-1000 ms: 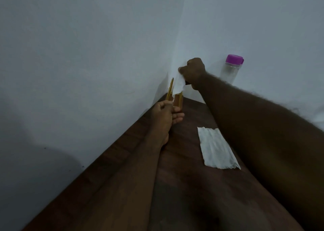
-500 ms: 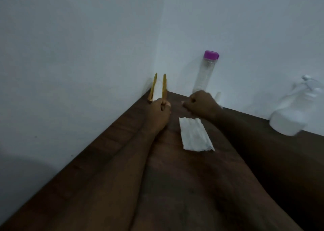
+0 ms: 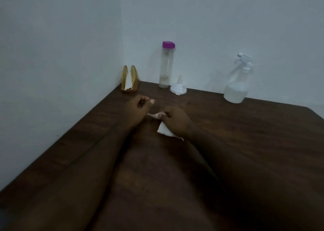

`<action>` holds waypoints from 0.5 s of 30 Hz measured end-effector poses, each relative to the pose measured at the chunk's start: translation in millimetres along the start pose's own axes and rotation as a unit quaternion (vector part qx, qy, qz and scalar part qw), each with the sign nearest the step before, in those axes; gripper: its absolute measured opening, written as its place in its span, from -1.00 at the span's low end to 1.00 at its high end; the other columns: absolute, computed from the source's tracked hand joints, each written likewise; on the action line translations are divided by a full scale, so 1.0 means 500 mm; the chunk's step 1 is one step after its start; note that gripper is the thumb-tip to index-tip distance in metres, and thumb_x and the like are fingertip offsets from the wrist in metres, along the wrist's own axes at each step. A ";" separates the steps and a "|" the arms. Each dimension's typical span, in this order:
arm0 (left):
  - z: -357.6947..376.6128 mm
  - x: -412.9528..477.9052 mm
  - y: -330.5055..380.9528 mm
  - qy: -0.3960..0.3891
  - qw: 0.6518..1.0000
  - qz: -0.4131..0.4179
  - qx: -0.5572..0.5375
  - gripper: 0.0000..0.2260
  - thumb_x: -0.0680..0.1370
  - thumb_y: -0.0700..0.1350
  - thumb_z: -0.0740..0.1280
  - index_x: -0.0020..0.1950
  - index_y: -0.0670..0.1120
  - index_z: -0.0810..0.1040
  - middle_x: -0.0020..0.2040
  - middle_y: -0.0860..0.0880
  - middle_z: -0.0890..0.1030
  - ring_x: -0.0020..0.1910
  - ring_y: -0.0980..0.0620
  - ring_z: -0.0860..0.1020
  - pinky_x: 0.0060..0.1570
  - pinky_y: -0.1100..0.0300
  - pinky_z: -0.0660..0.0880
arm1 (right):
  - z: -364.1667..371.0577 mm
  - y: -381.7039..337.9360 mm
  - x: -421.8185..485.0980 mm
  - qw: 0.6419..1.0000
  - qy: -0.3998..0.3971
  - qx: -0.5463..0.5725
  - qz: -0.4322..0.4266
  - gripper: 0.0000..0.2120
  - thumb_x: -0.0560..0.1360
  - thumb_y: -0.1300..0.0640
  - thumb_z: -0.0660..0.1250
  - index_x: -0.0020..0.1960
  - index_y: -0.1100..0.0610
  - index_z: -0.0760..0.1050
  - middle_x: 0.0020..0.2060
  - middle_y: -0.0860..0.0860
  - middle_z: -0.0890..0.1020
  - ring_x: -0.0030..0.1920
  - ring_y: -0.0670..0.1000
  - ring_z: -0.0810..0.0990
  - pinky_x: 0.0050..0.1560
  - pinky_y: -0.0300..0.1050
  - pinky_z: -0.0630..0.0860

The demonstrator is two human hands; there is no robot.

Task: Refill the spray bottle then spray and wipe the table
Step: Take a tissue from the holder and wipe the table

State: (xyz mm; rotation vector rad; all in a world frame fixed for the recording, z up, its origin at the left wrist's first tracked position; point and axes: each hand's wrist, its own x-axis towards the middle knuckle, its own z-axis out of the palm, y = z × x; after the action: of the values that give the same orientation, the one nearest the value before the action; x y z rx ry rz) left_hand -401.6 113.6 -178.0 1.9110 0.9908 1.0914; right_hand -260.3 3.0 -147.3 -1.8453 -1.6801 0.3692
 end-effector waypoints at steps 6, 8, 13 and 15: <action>0.078 -0.074 0.107 -0.233 0.921 -0.086 -0.299 -0.62 0.38 0.22 0.48 0.03 -0.02 0.70 0.01 -0.06 0.71 0.00 -0.01 0.68 -0.14 0.22 0.58 | -0.132 0.040 -0.131 0.883 0.041 0.434 0.177 -0.81 0.61 0.11 0.27 -0.05 0.19 0.60 -0.15 0.08 0.70 -0.18 -0.02 0.69 -0.20 -0.21 0.62; 0.125 -0.100 0.152 -0.268 0.915 -0.064 -0.293 -0.72 0.46 0.06 0.47 0.03 -0.11 0.70 0.00 -0.12 0.71 0.00 -0.04 0.68 -0.15 0.24 0.58 | -0.164 0.058 -0.184 0.850 0.031 0.488 0.195 -0.76 0.59 0.01 0.30 0.02 0.19 0.58 -0.16 0.07 0.69 -0.21 -0.02 0.71 -0.25 -0.19 0.63; 0.239 -0.170 0.237 -0.271 0.940 -0.040 -0.203 -0.81 0.53 -0.13 0.43 0.03 -0.25 0.63 -0.06 -0.19 0.70 -0.11 -0.07 0.67 -0.11 0.04 0.59 | -0.243 0.122 -0.322 0.900 0.022 0.378 0.218 -0.75 0.48 0.16 0.45 0.11 0.24 0.57 -0.03 0.18 0.70 -0.07 0.07 0.69 -0.07 -0.04 0.63; 0.285 -0.208 0.270 -0.274 0.946 -0.031 -0.172 -0.82 0.53 -0.13 0.43 0.02 -0.24 0.64 -0.09 -0.17 0.70 -0.18 -0.02 0.66 -0.20 0.10 0.60 | -0.272 0.151 -0.373 0.920 0.049 0.310 0.236 -0.79 0.46 0.27 0.46 0.08 0.17 0.58 -0.05 0.13 0.71 -0.06 0.06 0.69 -0.04 -0.02 0.64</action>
State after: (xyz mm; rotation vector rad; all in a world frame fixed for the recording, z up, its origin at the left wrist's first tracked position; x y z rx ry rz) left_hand -273.5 -66.7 -155.2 1.7335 0.5045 0.5884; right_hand -150.4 -212.0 -123.0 -1.7040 -0.8745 0.8788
